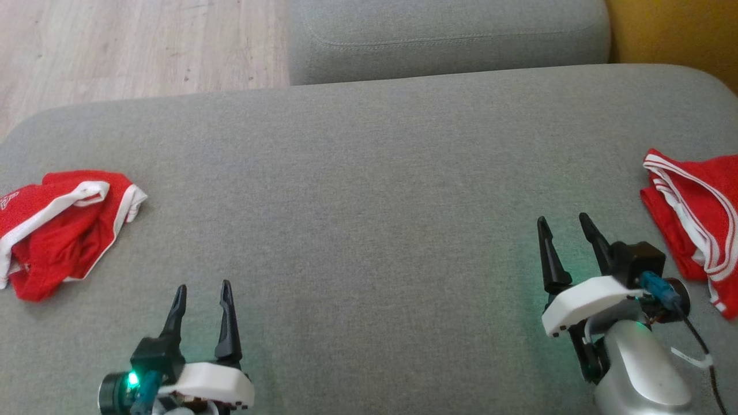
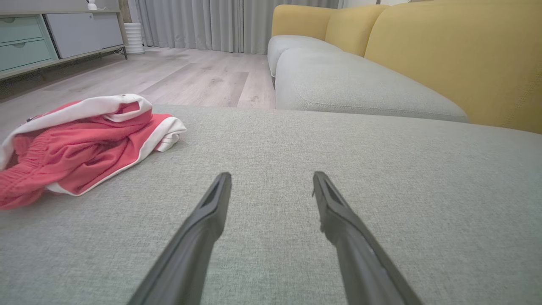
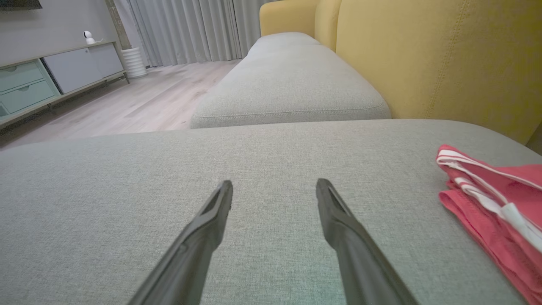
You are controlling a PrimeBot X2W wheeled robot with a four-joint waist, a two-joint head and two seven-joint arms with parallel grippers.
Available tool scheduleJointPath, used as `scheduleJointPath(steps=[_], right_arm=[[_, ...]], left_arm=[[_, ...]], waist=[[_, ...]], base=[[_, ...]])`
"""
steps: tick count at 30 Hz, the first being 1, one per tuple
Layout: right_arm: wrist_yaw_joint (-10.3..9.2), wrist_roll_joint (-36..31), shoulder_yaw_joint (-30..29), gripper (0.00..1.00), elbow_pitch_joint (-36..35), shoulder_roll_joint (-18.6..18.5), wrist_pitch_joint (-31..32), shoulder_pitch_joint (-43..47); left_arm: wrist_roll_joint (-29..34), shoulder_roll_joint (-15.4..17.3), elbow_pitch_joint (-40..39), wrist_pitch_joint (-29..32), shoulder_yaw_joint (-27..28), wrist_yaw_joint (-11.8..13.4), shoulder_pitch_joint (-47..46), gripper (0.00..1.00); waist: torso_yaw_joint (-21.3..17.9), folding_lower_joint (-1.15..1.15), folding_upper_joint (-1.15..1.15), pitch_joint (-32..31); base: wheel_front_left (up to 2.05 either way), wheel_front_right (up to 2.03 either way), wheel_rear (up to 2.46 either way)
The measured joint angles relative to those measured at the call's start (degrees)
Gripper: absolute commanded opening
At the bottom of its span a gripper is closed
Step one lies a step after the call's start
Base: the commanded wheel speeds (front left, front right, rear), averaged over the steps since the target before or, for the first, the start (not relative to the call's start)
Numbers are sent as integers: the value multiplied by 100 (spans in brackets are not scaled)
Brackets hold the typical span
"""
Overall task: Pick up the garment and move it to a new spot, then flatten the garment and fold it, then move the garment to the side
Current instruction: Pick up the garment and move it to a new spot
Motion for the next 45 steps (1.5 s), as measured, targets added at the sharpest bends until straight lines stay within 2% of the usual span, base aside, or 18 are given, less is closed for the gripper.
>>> scheduleJointPath(steps=[5, 9, 14, 15, 22, 26, 34, 40, 45], right_arm=[[0, 0, 10, 100, 0, 0, 0, 1], [0, 11, 123, 100, -1, 0, 0, 16], [0, 60, 254, 100, -3, -1, 0, 17], [0, 105, 331, 100, 5, 1, 0, 17], [0, 312, 675, 100, 91, 3, 0, 9], [0, 361, 845, 100, 111, 7, 0, -2], [0, 409, 917, 100, 82, 10, 0, -9], [0, 292, 824, 100, -178, 7, 1, -230], [0, 245, 802, 100, -569, 2, 0, -528]], left_arm=[[0, 0, -74, 0, -14, 0, 0, 100], [-26, -2, -114, 0, -30, 14, 2, 100], [-83, -2, -115, 0, 2, 62, 15, 100], [-85, -1, -112, 0, 35, 80, 28, 100], [-101, 1, -114, 0, 331, 98, 282, 100], [-76, 2, -119, 0, 452, -60, 356, 100], [7, -2, -345, 1, 829, -308, 244, 100], [76, 135, -658, 0, 1290, -592, -1105, 100], [-160, 425, 2, -1, 1374, -720, -2263, 100]], waist=[[125, 0, 0, 17], [468, 0, 0, 27], [1027, 0, 0, 70], [1287, 0, 0, 87], [2173, 0, 0, 114], [2492, 0, 0, 122], [2408, 0, 0, 258], [2158, 1, 0, 731], [1911, 2, 0, 1107]], base=[[0, 0, 0], [0, 0, 0], [0, 0, 0], [0, 0, 0], [0, 0, 0], [0, 0, 0], [0, 0, 0], [0, 0, 0], [0, 0, 0]])
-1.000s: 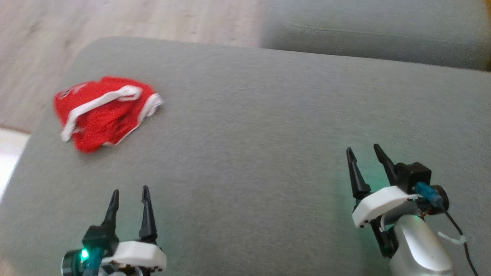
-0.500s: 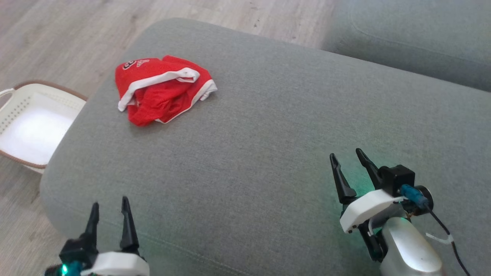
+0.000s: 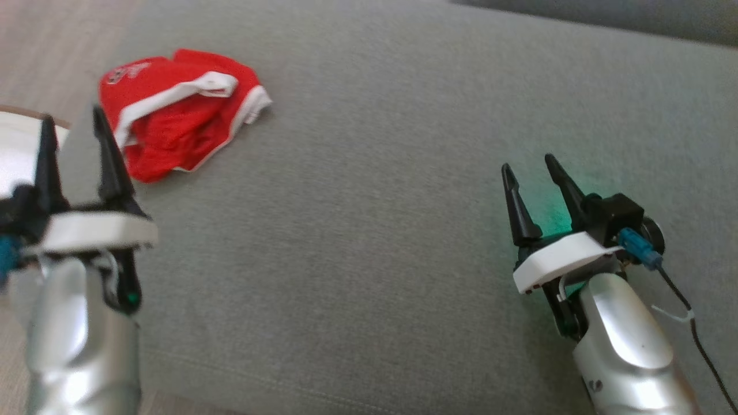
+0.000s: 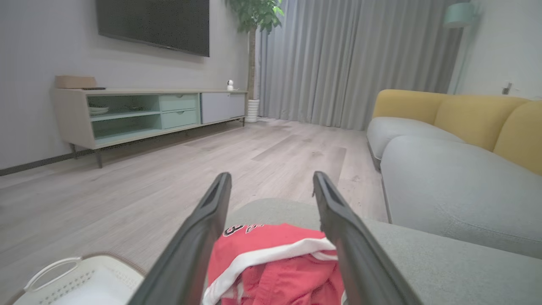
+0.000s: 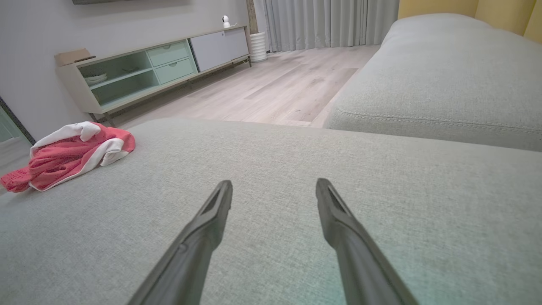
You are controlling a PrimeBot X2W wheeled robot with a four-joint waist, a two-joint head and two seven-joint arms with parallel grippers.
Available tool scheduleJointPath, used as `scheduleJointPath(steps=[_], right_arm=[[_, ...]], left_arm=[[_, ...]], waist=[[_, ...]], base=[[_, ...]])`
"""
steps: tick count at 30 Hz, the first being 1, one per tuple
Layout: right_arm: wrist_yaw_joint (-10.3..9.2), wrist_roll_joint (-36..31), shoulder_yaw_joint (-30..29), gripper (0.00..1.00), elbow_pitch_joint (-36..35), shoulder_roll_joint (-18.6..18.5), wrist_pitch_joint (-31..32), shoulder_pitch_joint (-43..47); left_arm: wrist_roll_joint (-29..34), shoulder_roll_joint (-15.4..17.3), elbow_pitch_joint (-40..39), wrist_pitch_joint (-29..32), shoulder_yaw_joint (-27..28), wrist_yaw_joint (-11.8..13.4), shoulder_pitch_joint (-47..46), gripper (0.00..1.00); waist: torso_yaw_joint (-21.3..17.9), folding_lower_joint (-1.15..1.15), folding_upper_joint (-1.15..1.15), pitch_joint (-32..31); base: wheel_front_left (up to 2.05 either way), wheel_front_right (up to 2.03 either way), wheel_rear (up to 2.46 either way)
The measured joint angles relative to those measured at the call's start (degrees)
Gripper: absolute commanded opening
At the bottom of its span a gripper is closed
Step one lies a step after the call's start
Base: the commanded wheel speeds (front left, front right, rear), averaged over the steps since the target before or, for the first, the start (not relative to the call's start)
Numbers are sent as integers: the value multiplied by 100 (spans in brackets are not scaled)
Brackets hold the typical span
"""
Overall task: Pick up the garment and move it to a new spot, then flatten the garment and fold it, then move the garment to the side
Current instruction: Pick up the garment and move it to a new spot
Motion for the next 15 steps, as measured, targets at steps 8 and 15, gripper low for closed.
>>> scheduleJointPath(steps=[8, 15], right_arm=[[0, -140, 79, 100, -257, -9, 0, -204], [0, -257, 99, 100, -532, -42, 0, -499]], left_arm=[[-453, 658, 1321, 0, -479, -90, -1012, 100], [-980, 1155, 2212, 0, -695, -91, -1774, 100]], waist=[[-451, 0, 0, 572], [-829, 0, 0, 1104]], base=[[0, 0, 0], [0, 0, 0]])
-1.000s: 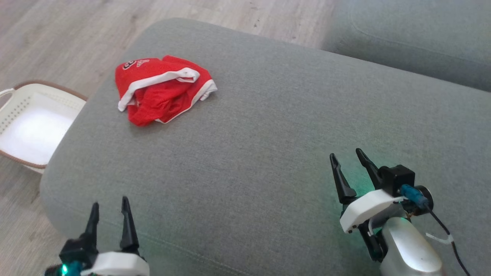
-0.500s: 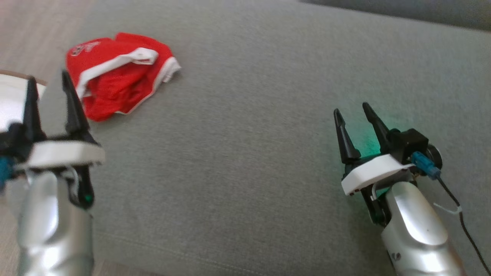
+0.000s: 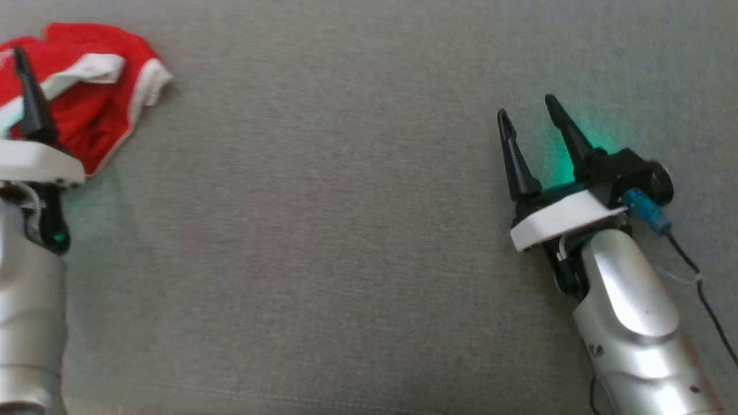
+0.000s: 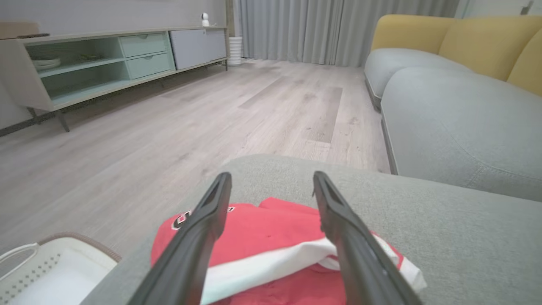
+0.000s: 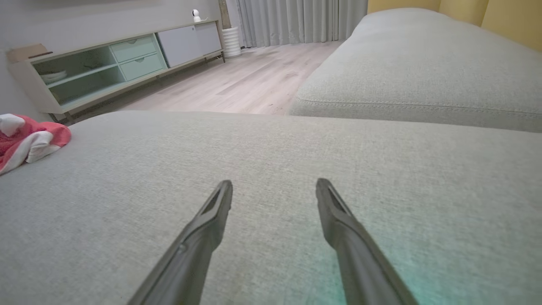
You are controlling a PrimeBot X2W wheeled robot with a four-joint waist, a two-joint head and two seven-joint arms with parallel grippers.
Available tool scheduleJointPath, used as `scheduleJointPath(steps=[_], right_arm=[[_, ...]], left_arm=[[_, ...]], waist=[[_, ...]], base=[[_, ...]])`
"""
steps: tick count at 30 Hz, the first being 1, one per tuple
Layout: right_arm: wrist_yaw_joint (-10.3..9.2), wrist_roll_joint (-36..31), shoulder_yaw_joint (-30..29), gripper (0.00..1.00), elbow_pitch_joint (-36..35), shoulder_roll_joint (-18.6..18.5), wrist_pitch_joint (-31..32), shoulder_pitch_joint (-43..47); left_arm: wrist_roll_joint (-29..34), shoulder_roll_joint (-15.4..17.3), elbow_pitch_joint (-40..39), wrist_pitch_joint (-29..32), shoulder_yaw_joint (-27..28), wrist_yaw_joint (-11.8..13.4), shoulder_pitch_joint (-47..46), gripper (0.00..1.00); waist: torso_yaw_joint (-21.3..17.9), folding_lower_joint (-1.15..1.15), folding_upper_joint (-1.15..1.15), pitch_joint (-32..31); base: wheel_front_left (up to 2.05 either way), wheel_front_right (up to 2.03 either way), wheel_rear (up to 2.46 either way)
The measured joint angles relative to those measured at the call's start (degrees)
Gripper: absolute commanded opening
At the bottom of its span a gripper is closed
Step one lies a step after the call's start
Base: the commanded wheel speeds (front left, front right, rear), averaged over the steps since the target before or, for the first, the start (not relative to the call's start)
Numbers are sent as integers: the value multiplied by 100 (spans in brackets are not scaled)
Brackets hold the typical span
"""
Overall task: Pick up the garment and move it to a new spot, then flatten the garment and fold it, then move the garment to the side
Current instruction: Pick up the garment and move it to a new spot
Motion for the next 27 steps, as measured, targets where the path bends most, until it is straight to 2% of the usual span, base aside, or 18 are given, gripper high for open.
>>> scheduleJointPath(steps=[9, 13, 14, 15, 16, 21, 27], right_arm=[[0, -42, 15, 100, -389, -67, -51, -297], [0, -41, -2, 100, -467, -67, -57, -340], [0, -41, -20, 100, -465, -67, -57, -359], [0, -41, -42, 100, -463, -67, -57, -372], [0, -41, -58, 100, -450, -68, -57, -372], [0, -37, -162, 100, -285, -69, -56, -350], [0, 66, -236, 100, -127, -60, -49, -48]], left_arm=[[-642, 155, 1139, 441, -151, 0, -412, 100], [-836, 263, 1367, 506, -164, 0, -506, 100], [-861, 283, 1402, 505, -176, 0, -544, 44], [-866, 294, 1422, 504, -200, 1, -565, 4], [-866, 302, 1427, 498, -261, 2, -566, 0], [-882, 323, 1355, 348, -693, 2, -554, 0], [-1059, 365, 658, 278, -1455, 1, -563, 0]], waist=[[-466, -1, 0, 551], [-600, -1, 0, 663], [-619, -1, 0, 672], [-628, -1, 0, 667], [-634, -1, 0, 651], [-639, -1, 0, 478], [-685, -1, 0, 107]], base=[[0, 0, 0], [0, 0, 0], [0, 0, 0], [0, 0, 0], [0, 0, 0], [0, 0, 0], [0, 0, 0]])
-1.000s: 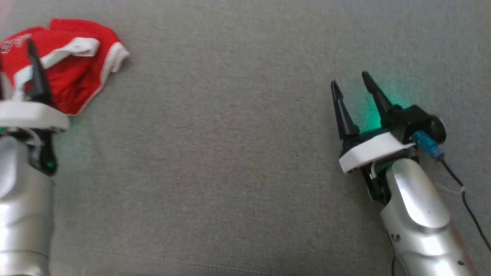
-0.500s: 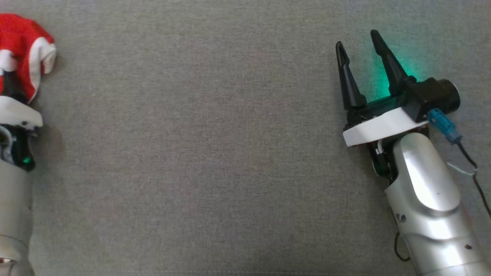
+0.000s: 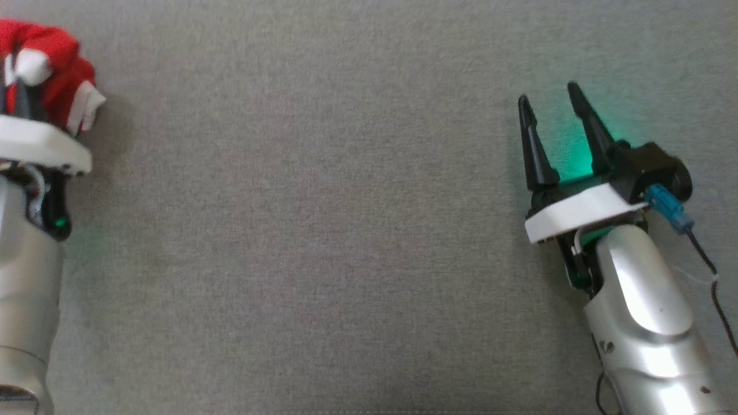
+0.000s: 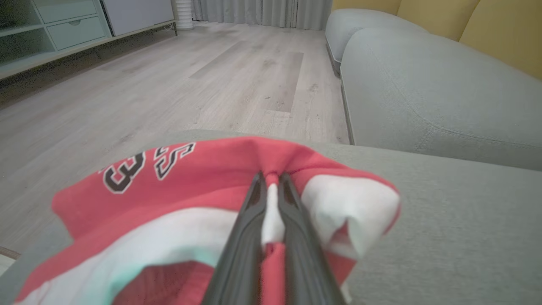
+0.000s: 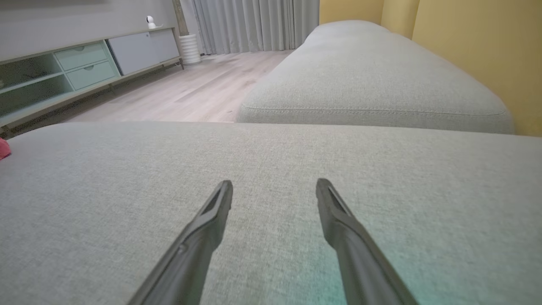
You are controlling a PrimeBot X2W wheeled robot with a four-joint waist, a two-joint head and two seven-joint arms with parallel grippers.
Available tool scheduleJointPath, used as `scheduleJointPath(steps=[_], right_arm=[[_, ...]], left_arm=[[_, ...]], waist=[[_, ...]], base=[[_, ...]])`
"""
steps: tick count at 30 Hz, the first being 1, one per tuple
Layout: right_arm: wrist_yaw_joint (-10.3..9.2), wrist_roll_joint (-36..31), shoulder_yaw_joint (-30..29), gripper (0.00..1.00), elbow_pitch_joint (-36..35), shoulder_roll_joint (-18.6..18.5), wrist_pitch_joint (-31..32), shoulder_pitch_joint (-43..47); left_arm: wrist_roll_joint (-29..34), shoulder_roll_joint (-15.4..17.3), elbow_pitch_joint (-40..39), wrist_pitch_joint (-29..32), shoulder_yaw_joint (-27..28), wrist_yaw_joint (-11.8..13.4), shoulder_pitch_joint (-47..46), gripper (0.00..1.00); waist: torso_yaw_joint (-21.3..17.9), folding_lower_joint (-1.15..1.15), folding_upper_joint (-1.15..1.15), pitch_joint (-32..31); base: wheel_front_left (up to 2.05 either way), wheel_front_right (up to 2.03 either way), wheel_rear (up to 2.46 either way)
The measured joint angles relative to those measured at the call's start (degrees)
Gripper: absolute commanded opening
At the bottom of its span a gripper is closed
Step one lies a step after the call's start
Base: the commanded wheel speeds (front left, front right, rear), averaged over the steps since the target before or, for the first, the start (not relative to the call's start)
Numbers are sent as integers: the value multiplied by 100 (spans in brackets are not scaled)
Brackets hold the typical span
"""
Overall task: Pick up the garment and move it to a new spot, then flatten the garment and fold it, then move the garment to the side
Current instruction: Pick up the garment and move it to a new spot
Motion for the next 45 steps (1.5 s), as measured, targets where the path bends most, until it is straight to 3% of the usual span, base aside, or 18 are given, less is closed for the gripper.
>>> scheduleJointPath(steps=[5, 11, 23, 28, 29, 30, 37, 45], right_arm=[[0, 154, 3, 100, 29, 25, 0, 108], [0, 383, 30, 100, 103, 44, 1, 436], [0, 669, 245, 100, 178, 67, 1, 580], [0, 702, 248, 100, 210, 67, 1, 625], [0, 703, 250, 100, 210, 70, 1, 625], [0, 703, 250, 100, 212, 76, 1, 625], [0, 702, 201, 100, 308, 77, 1, 674], [0, 694, 178, 100, 443, 79, 2, 993]], left_arm=[[-335, -85, -662, -19, -611, 0, 0, 0], [-792, -792, -1412, -69, -1529, 0, 70, 0], [-1125, -1798, -1570, -207, -3307, 0, 1034, 0], [-961, -1853, -1653, -235, -3305, 0, 1330, 0], [-875, -1855, -1656, -235, -3261, 0, 1374, 46], [-838, -1862, -1661, -235, -3155, 0, 1444, 100], [-66, -1742, -1736, -244, -2474, 0, 1951, 100], [615, -1570, -2240, -250, -867, 120, 3050, 100]], waist=[[-166, -1, 0, -327], [-413, -1, 0, -684], [-849, -1, 0, -1017], [-838, 0, 0, -1099], [-827, 0, 0, -1111], [-813, 0, 0, -1124], [-671, 0, 0, -1277], [-509, 0, 0, -1647]], base=[[0, 0, 0], [0, 0, 0], [0, 0, 0], [0, 0, 0], [0, 0, 0], [0, 0, 0], [0, 0, 0], [0, 0, 0]])
